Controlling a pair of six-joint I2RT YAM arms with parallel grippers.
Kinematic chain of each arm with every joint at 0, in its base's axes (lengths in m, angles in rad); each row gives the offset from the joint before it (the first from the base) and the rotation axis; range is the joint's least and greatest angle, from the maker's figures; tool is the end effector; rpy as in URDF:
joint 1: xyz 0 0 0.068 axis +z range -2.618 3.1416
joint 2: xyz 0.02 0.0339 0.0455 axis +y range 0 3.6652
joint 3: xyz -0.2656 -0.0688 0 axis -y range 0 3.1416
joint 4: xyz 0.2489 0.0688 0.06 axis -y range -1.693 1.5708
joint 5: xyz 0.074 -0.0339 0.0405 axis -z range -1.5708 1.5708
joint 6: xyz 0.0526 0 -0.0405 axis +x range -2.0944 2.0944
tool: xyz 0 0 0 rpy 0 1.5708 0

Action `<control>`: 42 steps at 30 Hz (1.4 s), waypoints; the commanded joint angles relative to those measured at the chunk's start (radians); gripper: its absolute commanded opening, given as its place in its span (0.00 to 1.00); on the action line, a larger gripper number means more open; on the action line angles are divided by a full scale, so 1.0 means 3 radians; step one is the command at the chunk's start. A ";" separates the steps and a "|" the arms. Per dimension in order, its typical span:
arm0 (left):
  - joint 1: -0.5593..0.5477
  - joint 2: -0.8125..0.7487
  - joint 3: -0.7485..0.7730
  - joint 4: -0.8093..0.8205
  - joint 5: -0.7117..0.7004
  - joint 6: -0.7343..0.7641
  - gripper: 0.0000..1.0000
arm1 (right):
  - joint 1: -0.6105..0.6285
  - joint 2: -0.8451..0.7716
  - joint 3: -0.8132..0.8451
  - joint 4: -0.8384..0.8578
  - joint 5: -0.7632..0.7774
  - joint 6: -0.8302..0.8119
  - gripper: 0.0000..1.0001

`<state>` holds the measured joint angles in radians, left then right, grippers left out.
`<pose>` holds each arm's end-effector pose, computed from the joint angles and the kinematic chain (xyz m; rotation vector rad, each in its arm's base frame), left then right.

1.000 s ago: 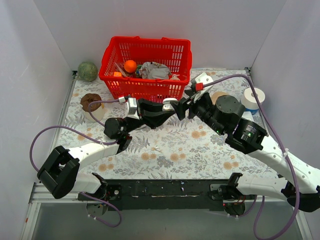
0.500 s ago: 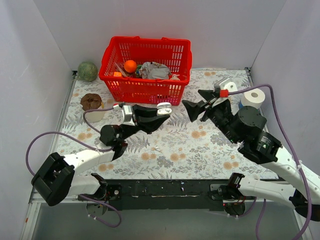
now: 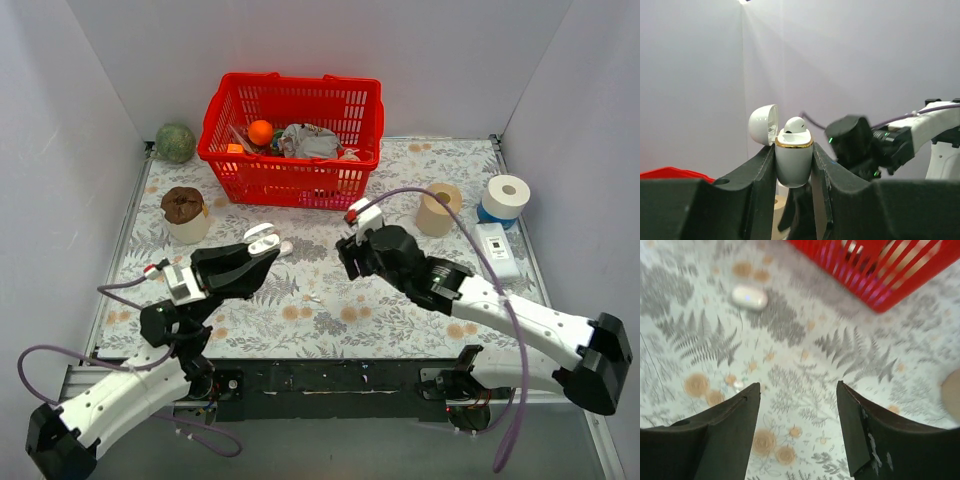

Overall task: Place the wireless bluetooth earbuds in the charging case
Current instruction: Pick up the earbud from the center of the board.

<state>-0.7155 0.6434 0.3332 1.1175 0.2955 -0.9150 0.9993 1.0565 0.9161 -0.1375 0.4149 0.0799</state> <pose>0.1023 -0.1092 0.3438 0.2311 0.8854 -1.6432 0.1594 0.2086 0.3358 -0.5479 1.7575 0.3766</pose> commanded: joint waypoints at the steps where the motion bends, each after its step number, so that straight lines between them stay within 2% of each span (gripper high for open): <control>1: 0.0012 -0.0533 -0.0124 -0.0789 -0.0233 0.0120 0.00 | -0.0033 0.0374 -0.0139 -0.0089 -0.0650 0.0219 0.65; 4: 0.0012 -0.0906 -0.0200 -0.1106 -0.0304 0.0130 0.00 | -0.0028 0.0650 -0.0221 -0.0003 -0.1043 0.0245 0.59; 7: 0.0017 -0.1121 -0.0231 -0.1347 -0.0340 0.0151 0.00 | -0.0007 0.0845 -0.0287 0.0172 -0.1305 0.0169 0.59; 9: 0.0012 -0.1188 -0.0236 -0.1455 -0.0341 0.0166 0.00 | 0.0003 0.1089 -0.0120 -0.0025 -0.1347 0.0112 0.57; 10: 0.0012 -0.1214 -0.0236 -0.1475 -0.0336 0.0166 0.00 | 0.0028 0.1161 -0.0078 -0.0063 -0.1357 0.0041 0.51; 12: 0.0012 -0.1234 -0.0236 -0.1506 -0.0310 0.0171 0.00 | 0.0039 0.1330 -0.0012 -0.0139 -0.1357 -0.0005 0.45; 13: 0.0017 -0.1244 -0.0241 -0.1516 -0.0300 0.0171 0.00 | 0.0049 0.1361 -0.0021 -0.0130 -0.1464 -0.0036 0.33; 16: 0.0012 -0.1260 -0.0267 -0.1526 -0.0279 0.0151 0.00 | 0.0064 0.1464 -0.0047 -0.0125 -0.1521 -0.0047 0.17; 18: 0.0017 -0.1275 -0.0292 -0.1511 -0.0274 0.0140 0.00 | 0.0074 0.1520 -0.0073 -0.0094 -0.1562 -0.0057 0.15; 22: 0.0012 -0.1311 -0.0323 -0.1506 -0.0274 0.0120 0.00 | 0.0115 0.1607 -0.0037 -0.0002 -0.1725 -0.0042 0.01; 31: 0.0012 -0.1418 -0.0323 -0.1623 -0.0284 0.0110 0.00 | 0.0136 0.2011 0.0132 0.0233 -0.1991 0.0137 0.01; 42: 0.0017 -0.1500 -0.0303 -0.1746 -0.0315 0.0140 0.00 | 0.0024 0.2307 0.0331 0.0387 -0.1797 0.0332 0.01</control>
<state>-0.7155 0.2058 0.2382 0.6147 0.2184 -0.8791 1.0271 1.7233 0.9634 -0.0719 -0.1375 0.1509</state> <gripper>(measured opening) 0.272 0.022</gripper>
